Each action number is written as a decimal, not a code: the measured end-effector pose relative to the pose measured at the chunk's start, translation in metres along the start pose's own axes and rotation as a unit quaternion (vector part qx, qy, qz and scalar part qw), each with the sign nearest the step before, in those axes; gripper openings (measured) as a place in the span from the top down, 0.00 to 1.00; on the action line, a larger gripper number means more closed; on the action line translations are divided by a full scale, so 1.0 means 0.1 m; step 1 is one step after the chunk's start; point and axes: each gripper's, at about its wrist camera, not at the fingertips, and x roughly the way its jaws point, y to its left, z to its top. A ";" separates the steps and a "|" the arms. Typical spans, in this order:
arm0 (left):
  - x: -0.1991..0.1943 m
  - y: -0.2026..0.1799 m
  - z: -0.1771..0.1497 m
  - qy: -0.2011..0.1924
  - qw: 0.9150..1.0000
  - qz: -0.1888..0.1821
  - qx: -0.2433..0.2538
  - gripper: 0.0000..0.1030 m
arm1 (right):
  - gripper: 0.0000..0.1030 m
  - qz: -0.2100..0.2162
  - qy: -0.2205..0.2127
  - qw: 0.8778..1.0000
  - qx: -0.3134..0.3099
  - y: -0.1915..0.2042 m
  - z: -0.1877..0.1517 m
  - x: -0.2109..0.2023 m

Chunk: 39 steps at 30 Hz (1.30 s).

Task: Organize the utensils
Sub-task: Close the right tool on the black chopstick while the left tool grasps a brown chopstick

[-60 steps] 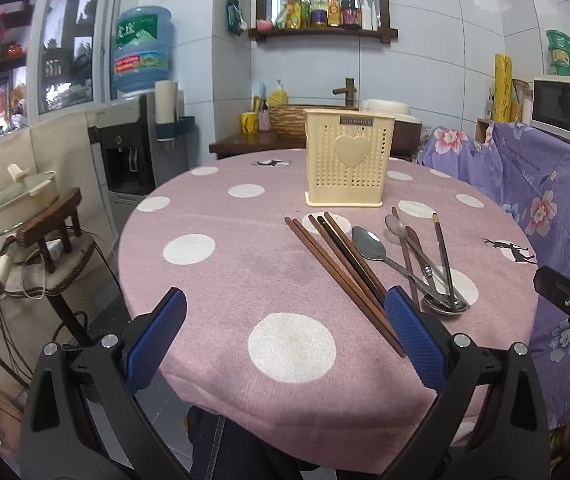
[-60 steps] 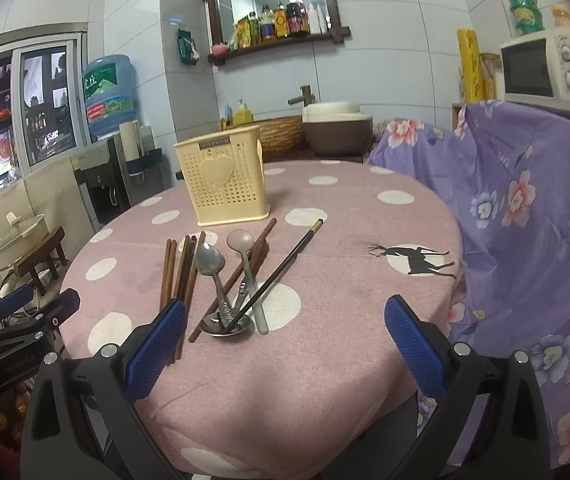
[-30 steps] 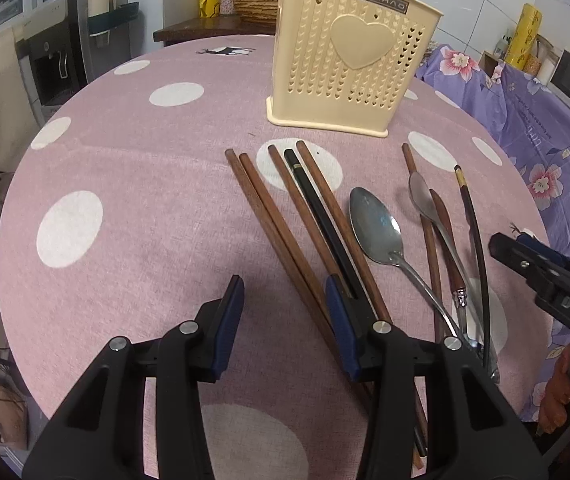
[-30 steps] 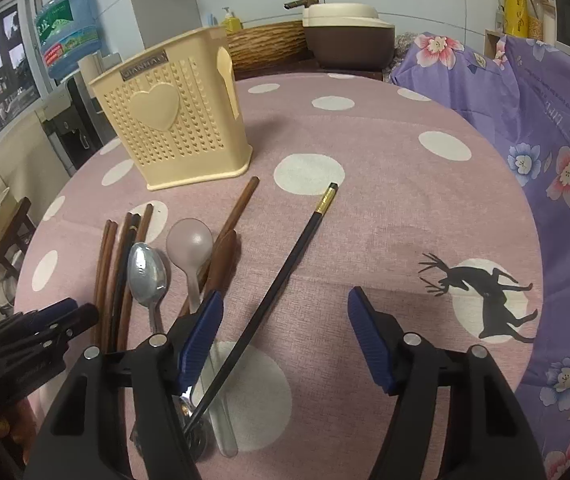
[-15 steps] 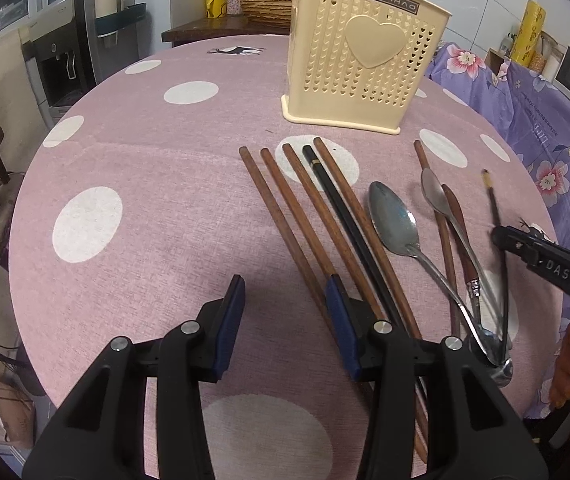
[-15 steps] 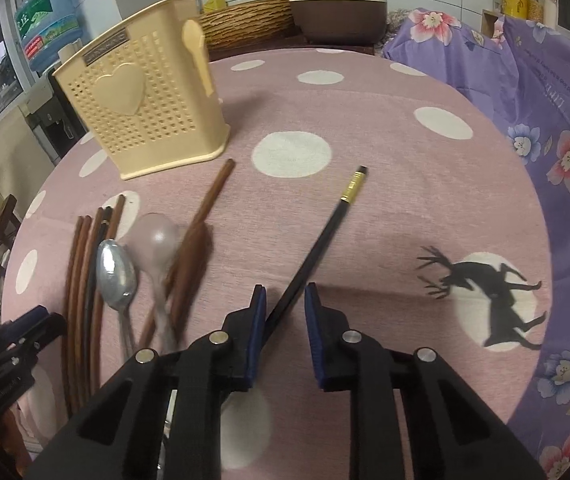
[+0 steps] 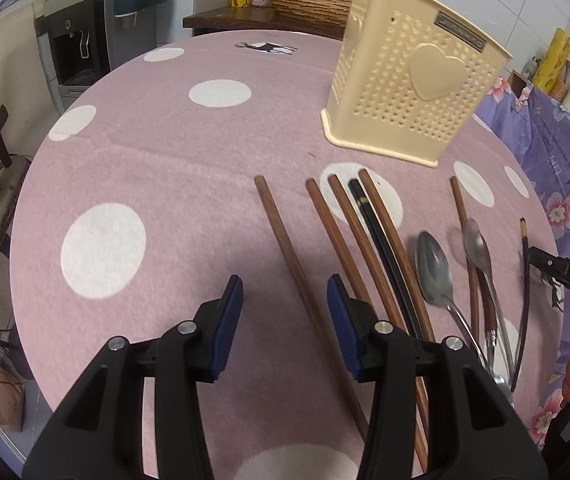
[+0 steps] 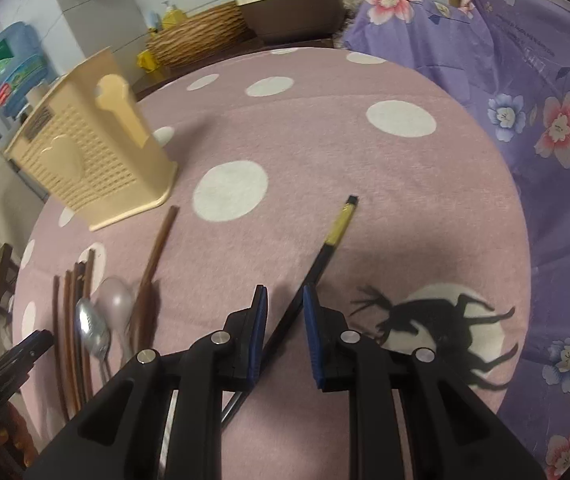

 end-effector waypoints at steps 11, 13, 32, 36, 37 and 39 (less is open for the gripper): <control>0.22 -0.11 0.27 0.009 1.000 0.019 0.006 0.59 | 0.81 -0.017 0.003 1.000 0.023 0.05 0.16 0.22; 0.26 -0.13 0.30 0.008 1.000 0.023 0.012 0.66 | 0.82 -0.011 0.001 1.000 0.027 0.04 0.18 0.24; 0.37 -0.19 0.41 0.010 0.999 0.036 0.037 0.78 | 0.87 -0.013 0.008 1.000 -0.006 0.32 0.34 0.41; 0.37 -0.25 0.38 0.007 0.998 0.045 0.036 0.71 | 0.89 -0.017 0.003 1.000 -0.009 0.34 0.34 0.41; 0.38 -0.28 0.38 0.004 0.998 0.053 0.044 0.71 | 0.90 -0.017 0.001 1.000 -0.008 0.33 0.34 0.41; 0.38 -0.31 0.38 0.001 0.997 0.056 0.049 0.76 | 0.91 -0.015 -0.002 1.000 -0.007 0.33 0.33 0.41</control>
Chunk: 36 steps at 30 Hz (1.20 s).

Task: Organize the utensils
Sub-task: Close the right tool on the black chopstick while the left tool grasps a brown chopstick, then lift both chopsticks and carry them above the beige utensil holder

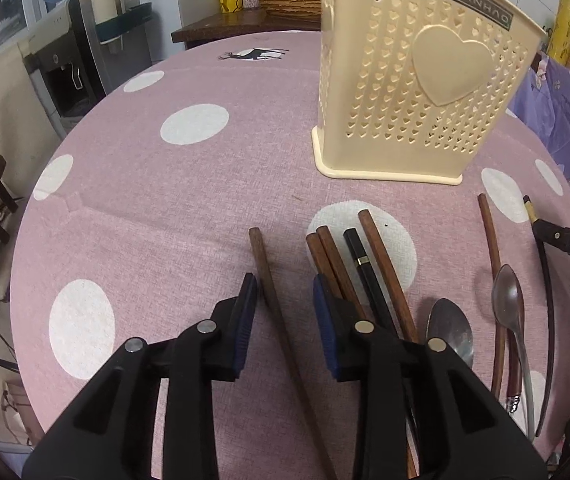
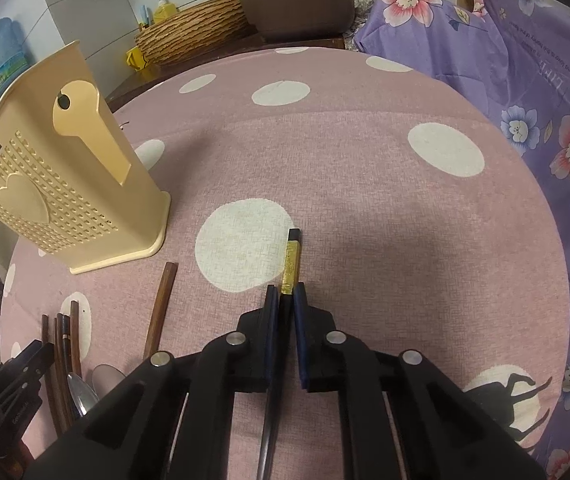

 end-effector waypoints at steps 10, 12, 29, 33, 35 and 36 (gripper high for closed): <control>0.04 -0.03 0.07 -0.012 1.000 0.002 0.016 0.91 | 0.92 0.013 -0.026 0.999 -0.026 0.05 -0.02 -0.08; 0.05 -0.01 0.09 -0.011 1.000 -0.006 0.012 0.92 | 0.92 0.025 -0.035 0.999 -0.027 0.05 -0.02 -0.15; -1.44 0.42 0.75 -0.219 0.975 -0.031 -0.026 0.93 | 0.92 0.088 -0.182 0.975 -0.095 0.14 0.33 -1.36; -1.43 0.45 0.83 -0.221 0.975 -0.024 -0.028 0.93 | 0.92 0.085 -0.187 0.974 -0.099 0.13 0.35 -1.34; -1.42 0.46 0.85 -0.217 0.975 -0.028 -0.030 0.93 | 0.92 0.085 -0.189 0.973 -0.099 0.14 0.35 -1.35; -1.42 0.47 0.86 -0.217 0.975 -0.029 -0.032 0.93 | 0.92 0.086 -0.192 0.973 -0.099 0.13 0.35 -1.37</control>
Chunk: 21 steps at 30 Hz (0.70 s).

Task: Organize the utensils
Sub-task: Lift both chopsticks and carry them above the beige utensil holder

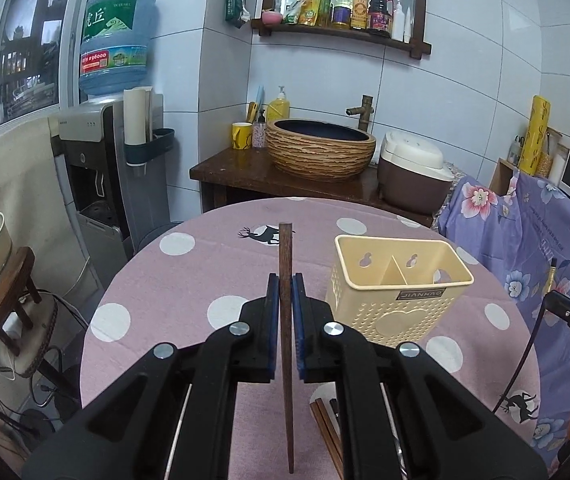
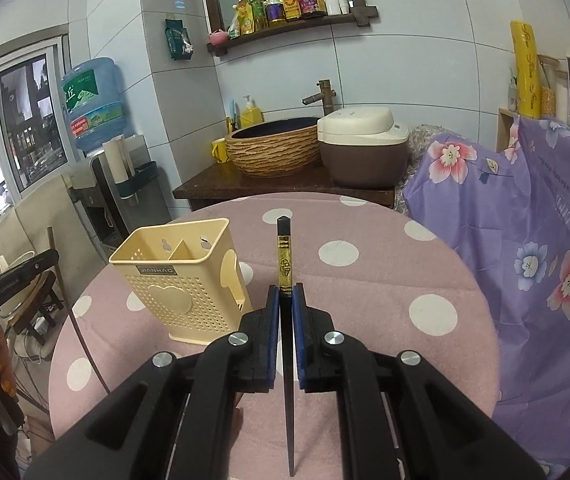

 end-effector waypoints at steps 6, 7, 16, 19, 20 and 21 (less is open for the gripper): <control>-0.07 0.02 0.14 -0.021 1.000 0.001 -0.002 0.93 | 0.92 -0.005 -0.028 1.000 -0.002 0.00 0.13 -0.15; -0.09 0.02 0.17 -0.026 1.000 0.002 -0.001 0.93 | 0.92 -0.009 -0.033 0.999 -0.003 0.01 0.15 -0.16; -0.37 -0.13 0.87 -0.087 0.996 0.015 0.024 0.93 | 0.92 -0.020 -0.082 0.996 -0.040 0.24 0.81 -0.22; -0.55 -0.22 1.24 -0.106 0.994 -0.003 0.025 0.93 | 0.92 -0.006 -0.102 0.994 -0.049 0.38 1.15 -0.34; -0.62 -0.26 1.37 -0.114 0.993 -0.012 0.024 0.93 | 0.92 -0.001 -0.110 0.993 -0.052 0.44 1.26 -0.40; -0.69 -0.29 1.48 -0.121 0.992 -0.021 0.022 0.93 | 0.92 0.006 -0.120 0.991 -0.054 0.50 1.39 -0.47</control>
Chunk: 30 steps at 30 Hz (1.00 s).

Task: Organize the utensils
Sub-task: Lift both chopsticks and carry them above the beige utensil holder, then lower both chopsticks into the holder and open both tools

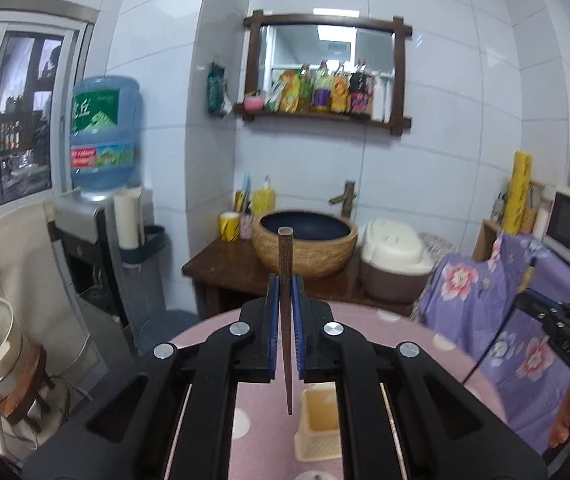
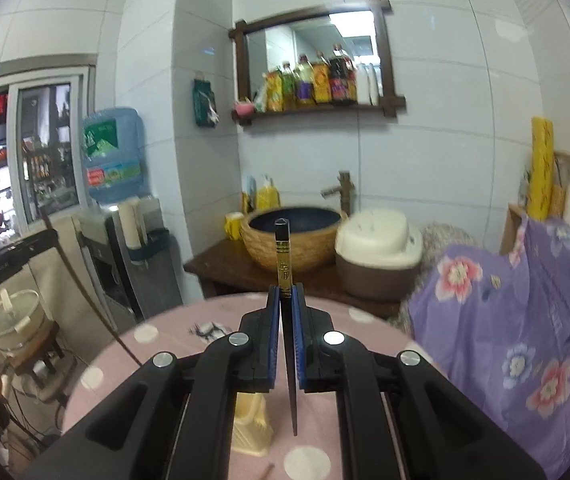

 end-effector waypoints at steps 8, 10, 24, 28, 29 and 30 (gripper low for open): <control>0.02 -0.36 0.26 -0.014 0.999 -0.032 0.007 0.93 | 0.92 0.046 -0.015 0.999 0.017 0.30 0.31 0.05; 0.17 -0.42 0.09 0.001 1.000 -0.030 0.007 0.93 | 0.92 0.050 0.002 0.998 0.024 0.33 0.16 0.19; 1.12 -0.44 -1.11 0.126 0.991 -0.020 -0.031 0.93 | 0.92 0.044 0.096 0.992 0.074 0.25 -0.69 0.89; 1.17 -0.43 -1.20 0.134 0.991 -0.016 -0.023 0.93 | 0.92 0.047 0.103 0.990 0.082 0.23 -0.77 0.96; 1.17 -0.43 -1.22 0.132 0.991 -0.012 -0.020 0.93 | 0.92 0.046 0.100 0.991 0.080 0.23 -0.78 0.97; 1.18 -0.41 -1.23 0.133 0.991 -0.013 -0.021 0.93 | 0.92 0.045 0.101 0.991 0.077 0.24 -0.79 0.97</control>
